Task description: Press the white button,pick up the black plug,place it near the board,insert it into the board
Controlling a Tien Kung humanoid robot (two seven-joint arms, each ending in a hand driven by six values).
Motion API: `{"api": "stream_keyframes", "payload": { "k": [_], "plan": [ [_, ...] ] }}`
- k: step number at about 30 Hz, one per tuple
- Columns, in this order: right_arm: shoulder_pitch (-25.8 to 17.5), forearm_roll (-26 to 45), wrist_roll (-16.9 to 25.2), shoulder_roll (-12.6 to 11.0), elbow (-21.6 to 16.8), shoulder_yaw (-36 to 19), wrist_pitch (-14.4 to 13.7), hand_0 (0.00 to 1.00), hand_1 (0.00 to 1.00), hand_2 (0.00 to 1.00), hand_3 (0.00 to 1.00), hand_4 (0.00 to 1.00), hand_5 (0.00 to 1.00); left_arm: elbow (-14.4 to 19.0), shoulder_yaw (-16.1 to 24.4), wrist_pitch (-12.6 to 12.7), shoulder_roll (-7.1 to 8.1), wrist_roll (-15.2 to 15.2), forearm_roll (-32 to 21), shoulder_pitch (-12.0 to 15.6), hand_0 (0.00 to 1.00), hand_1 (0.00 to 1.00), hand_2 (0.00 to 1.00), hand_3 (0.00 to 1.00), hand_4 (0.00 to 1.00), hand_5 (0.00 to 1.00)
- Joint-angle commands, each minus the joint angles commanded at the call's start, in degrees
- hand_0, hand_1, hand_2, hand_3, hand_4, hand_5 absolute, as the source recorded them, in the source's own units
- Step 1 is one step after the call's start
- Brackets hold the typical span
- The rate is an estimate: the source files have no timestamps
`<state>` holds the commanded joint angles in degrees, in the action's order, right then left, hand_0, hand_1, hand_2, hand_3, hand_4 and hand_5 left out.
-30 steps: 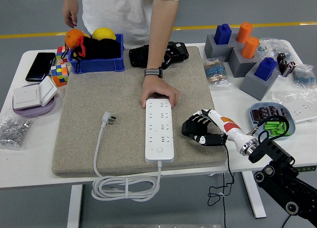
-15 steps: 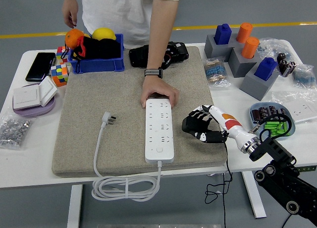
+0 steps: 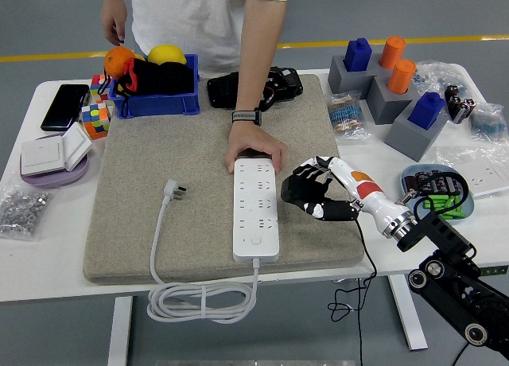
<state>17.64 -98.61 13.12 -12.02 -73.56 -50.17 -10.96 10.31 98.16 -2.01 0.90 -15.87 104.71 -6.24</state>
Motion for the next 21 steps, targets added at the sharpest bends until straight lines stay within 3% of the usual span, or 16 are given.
{"api": "stream_keyframes", "payload": {
  "k": [8, 21],
  "plan": [
    [0.6, 0.4, -1.3, 0.0, -3.8, 2.6, 0.8, 0.345, 0.260, 0.286, 0.476, 0.731, 0.002, 0.0, 0.2, 0.0, -0.02, -0.1, 0.2, 0.0, 0.474, 0.498, 0.500, 0.585, 0.564, 0.269],
    [3.9, 0.9, -2.4, 0.8, 0.2, 7.6, 2.0, 0.342, 0.260, 0.285, 0.475, 0.729, 0.002, 0.0, 0.2, 0.0, 0.01, -0.1, 0.3, -0.1, 0.476, 0.498, 0.500, 0.585, 0.564, 0.267]
  ]
}}
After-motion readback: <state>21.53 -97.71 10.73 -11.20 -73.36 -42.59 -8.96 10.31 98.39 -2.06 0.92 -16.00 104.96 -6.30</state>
